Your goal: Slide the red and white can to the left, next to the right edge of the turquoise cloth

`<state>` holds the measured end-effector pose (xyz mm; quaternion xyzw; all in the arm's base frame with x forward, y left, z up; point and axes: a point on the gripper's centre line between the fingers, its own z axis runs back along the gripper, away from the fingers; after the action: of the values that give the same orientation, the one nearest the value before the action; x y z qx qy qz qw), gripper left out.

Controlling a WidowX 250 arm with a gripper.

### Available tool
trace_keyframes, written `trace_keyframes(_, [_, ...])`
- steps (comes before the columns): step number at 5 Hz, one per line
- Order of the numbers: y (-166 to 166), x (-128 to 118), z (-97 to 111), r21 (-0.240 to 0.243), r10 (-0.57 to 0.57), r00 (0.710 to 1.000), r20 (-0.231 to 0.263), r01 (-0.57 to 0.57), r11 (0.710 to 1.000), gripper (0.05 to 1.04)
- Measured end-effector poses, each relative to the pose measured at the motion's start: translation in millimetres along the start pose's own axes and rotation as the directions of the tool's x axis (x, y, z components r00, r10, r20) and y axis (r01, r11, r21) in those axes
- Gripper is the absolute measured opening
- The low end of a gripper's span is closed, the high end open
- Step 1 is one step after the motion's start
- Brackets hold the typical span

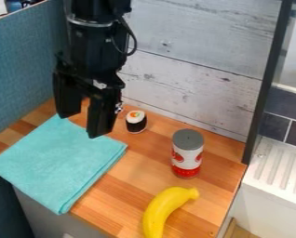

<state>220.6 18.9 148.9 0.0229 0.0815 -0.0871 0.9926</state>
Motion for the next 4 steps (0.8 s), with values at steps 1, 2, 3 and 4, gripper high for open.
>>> trace_keyframes(1, [-0.7,0.1,-4.1,-0.007,-0.002,1.0,-0.016,0.002,1.0,0.998])
trace_keyframes(2, [-5.8,23.1,1.0,-0.013,-0.034,0.997,0.066,0.035,0.999,0.999])
trace_keyframes(3, [-25.4,64.1,-2.7,-0.019,-0.068,0.987,0.147,0.072,0.997,0.998])
trace_keyframes(4, [-43.2,95.7,-1.2,-0.041,-0.104,0.971,0.216,0.116,0.992,0.999])
